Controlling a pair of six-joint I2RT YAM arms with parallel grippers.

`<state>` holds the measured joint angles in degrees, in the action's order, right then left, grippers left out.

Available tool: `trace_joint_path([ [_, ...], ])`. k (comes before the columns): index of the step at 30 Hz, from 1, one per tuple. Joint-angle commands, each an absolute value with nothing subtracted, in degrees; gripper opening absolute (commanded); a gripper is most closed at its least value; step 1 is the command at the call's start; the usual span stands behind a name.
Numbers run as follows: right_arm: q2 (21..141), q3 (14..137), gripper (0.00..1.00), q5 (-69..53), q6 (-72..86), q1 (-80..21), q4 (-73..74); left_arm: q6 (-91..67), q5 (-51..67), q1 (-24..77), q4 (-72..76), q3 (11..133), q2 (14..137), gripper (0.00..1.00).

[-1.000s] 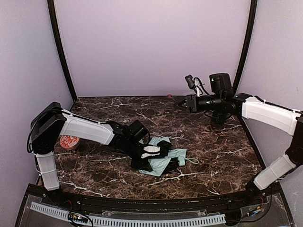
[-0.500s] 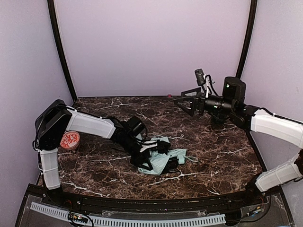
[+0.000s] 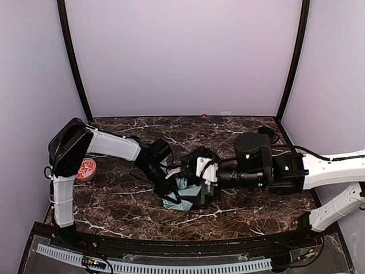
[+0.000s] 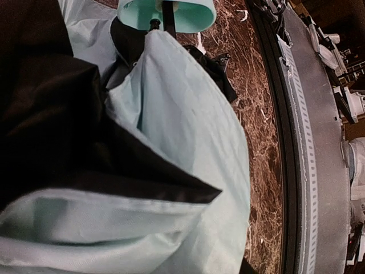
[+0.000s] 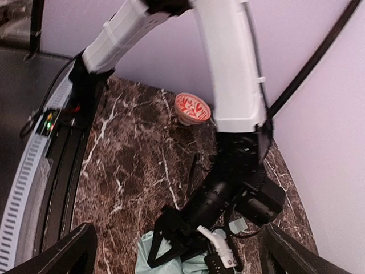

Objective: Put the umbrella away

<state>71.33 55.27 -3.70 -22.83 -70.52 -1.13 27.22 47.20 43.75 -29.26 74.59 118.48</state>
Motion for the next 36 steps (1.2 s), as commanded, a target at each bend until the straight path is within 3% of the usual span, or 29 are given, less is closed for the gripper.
trace_joint_path([
  [1, 75.40, 49.22, 0.99, 13.17, -37.51, -76.43, 2.35, 26.73, 42.00, 43.18, -41.00, 72.06, 122.96, 0.27],
  [9, 88.44, 45.96, 1.00, 21.75, -44.80, -76.36, -3.87, 26.86, 45.53, 42.90, -42.48, 72.79, 123.60, 0.27],
  [23, 103.86, 52.38, 0.98, 20.07, -49.14, -70.50, -4.87, 27.17, 49.75, 42.85, -44.82, 73.71, 125.90, 0.26],
  [29, 106.91, 55.67, 0.87, 18.60, -47.46, -69.54, -1.46, 27.51, 50.64, 42.80, -45.41, 74.24, 126.92, 0.26],
  [33, 107.32, 56.71, 0.71, 17.75, -46.52, -69.24, 0.07, 27.97, 50.50, 42.72, -45.89, 74.26, 126.98, 0.27],
  [36, 108.07, 57.80, 0.50, 19.16, -44.88, -68.78, 1.40, 27.89, 52.12, 42.71, -46.19, 74.58, 126.98, 0.28],
])
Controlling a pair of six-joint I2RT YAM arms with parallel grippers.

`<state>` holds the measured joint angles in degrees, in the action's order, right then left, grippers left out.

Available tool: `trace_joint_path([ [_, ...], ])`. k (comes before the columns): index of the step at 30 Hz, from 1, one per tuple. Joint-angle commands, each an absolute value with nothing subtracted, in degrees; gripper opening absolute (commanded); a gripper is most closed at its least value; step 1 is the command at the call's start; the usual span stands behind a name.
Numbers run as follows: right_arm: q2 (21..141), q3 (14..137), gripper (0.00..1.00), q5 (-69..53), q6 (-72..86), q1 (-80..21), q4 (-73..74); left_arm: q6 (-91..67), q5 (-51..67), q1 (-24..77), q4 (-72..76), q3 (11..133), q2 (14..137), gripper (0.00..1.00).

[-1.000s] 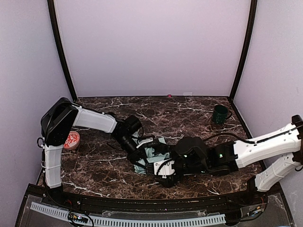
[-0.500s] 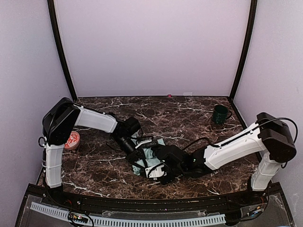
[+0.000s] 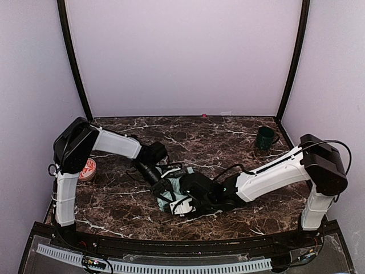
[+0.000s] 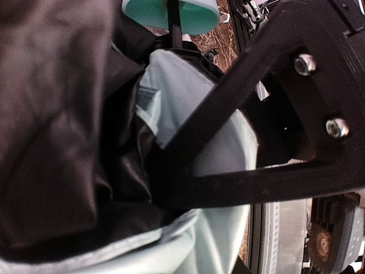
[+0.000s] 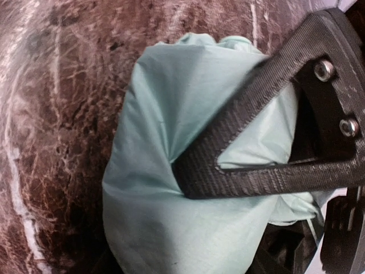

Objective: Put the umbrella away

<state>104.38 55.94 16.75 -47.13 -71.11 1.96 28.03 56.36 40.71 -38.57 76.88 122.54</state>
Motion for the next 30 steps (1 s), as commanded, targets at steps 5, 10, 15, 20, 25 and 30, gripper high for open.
trace_joint_path([
  [5, 107.15, 58.42, 0.26, 16.12, -43.22, -67.79, 4.34, 27.50, 48.57, 42.51, -46.22, 75.49, 126.22, 0.50],
  [10, 106.53, 60.42, 0.16, 8.10, -39.15, -67.46, 10.95, 24.98, 47.52, 41.25, -40.87, 76.04, 119.18, 0.99],
  [15, 106.79, 62.32, 0.12, 3.17, -34.91, -67.50, 17.04, 21.82, 40.08, 39.37, -31.55, 72.78, 106.14, 0.99],
  [20, 106.40, 62.71, 0.07, -2.78, -30.15, -67.46, 19.89, 18.63, 32.24, 38.67, -19.00, 63.36, 90.63, 0.99],
  [25, 107.34, 64.31, 0.06, -8.26, -28.01, -67.14, 24.54, 18.93, 28.38, 38.73, -7.97, 51.82, 77.31, 0.99],
  [30, 110.30, 69.47, 0.07, -21.23, -24.32, -64.16, 31.92, 22.92, 22.77, 40.94, -3.30, 43.02, 64.38, 0.91],
])
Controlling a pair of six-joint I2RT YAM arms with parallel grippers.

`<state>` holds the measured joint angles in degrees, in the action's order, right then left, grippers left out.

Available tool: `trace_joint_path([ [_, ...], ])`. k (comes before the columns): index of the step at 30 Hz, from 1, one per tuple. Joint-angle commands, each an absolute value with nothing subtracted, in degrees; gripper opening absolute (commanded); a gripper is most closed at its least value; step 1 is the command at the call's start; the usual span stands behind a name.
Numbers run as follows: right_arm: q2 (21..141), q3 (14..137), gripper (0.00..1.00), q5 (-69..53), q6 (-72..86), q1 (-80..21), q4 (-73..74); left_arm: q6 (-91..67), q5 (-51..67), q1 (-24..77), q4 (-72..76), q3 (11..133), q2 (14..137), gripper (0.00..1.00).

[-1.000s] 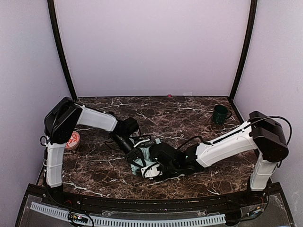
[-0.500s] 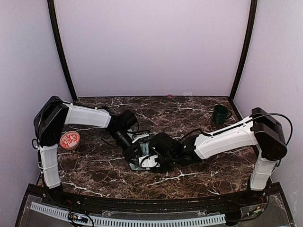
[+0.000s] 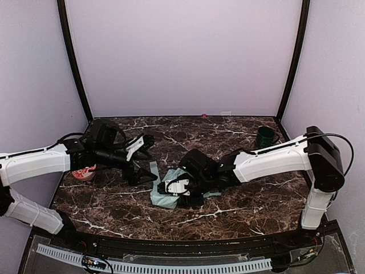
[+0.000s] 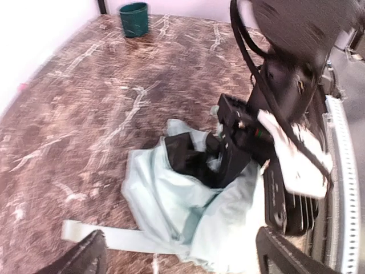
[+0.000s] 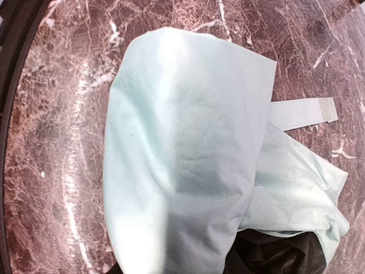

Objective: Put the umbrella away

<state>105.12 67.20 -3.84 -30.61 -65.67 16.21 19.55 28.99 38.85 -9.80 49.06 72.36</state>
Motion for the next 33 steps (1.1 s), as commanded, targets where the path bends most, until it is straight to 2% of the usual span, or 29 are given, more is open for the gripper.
trace_joint_path([
  [1, 111.52, 71.03, 0.07, -22.82, -22.78, -63.47, 33.73, 26.93, 21.97, 43.37, -1.86, 40.07, 60.68, 0.90],
  [4, 114.60, 74.06, 0.07, -30.57, -16.90, -60.74, 37.03, 38.59, 21.66, 50.70, 1.93, 32.28, 49.41, 0.87],
  [7, 116.26, 74.25, 0.08, -38.64, -13.76, -58.94, 37.46, 39.14, 23.33, 52.64, 1.14, 29.89, 45.54, 0.81],
  [12, 118.94, 73.25, 0.08, -45.61, -12.04, -56.69, 36.89, 47.69, 16.02, 55.97, -6.33, 30.58, 52.24, 0.83],
  [16, 121.22, 75.00, 0.08, -46.69, -11.36, -54.99, 37.18, 52.17, 12.48, 56.25, -3.83, 32.44, 59.59, 0.89],
  [19, 120.61, 74.91, 0.04, -44.53, -9.23, -53.78, 33.93, 44.36, 9.81, 56.25, -2.66, 36.77, 63.61, 0.87],
  [23, 118.65, 78.07, 0.00, -40.62, -6.43, -52.80, 31.92, 33.63, 12.01, 56.25, 1.87, 36.42, 61.90, 0.84],
  [27, 113.30, 80.89, 0.00, -35.03, -4.52, -52.61, 28.52, 22.41, 10.19, 55.76, 6.97, 34.15, 59.89, 0.72],
  [33, 103.36, 78.52, 0.00, -27.71, -1.91, -51.39, 18.58, 12.31, 14.26, 50.62, 6.03, 36.43, 58.21, 0.71],
])
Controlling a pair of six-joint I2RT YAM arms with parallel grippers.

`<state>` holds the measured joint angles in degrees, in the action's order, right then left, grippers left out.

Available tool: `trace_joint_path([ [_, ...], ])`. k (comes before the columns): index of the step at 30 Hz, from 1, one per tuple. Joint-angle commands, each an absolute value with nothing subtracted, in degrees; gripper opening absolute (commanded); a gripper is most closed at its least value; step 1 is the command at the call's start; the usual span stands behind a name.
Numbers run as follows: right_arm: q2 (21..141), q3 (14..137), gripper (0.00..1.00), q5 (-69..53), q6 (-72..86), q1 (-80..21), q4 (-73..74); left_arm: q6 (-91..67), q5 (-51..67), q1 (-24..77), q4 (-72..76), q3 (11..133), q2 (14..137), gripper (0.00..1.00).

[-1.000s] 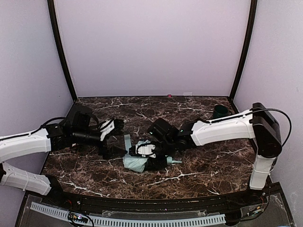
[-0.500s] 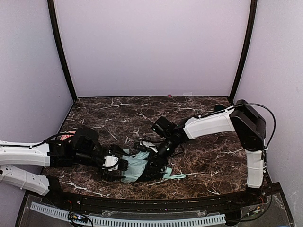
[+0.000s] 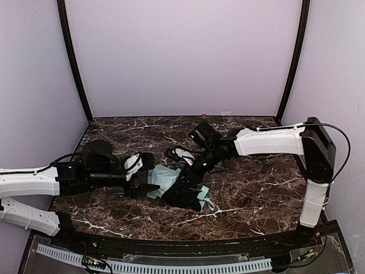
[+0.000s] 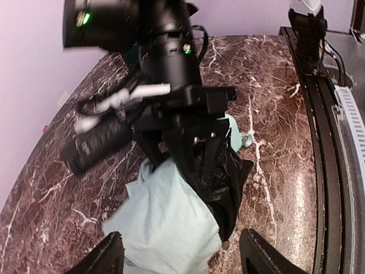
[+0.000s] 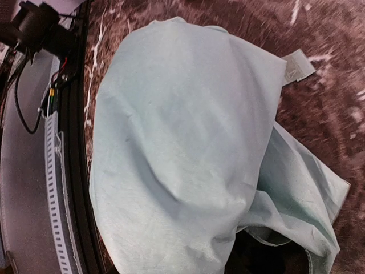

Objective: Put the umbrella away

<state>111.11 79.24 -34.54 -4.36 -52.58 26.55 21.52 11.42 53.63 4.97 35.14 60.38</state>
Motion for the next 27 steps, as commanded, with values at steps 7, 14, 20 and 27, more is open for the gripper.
trace_joint_path([
  [7, 96.73, 81.84, 0.00, -24.96, -7.54, -48.78, 23.86, 11.41, 22.10, 46.80, 4.53, 35.87, 52.35, 0.70],
  [14, 92.61, 87.40, 0.00, -27.46, -16.53, -48.35, 30.97, 11.71, 26.70, 46.67, 4.81, 33.74, 49.69, 0.69],
  [20, 93.73, 97.10, 0.00, -31.09, -22.86, -48.33, 42.08, 13.71, 24.30, 46.00, 7.15, 30.68, 53.29, 0.74],
  [27, 94.13, 100.97, 0.00, -33.09, -23.97, -48.25, 44.52, 14.41, 20.33, 45.62, 11.69, 30.71, 56.38, 0.86],
])
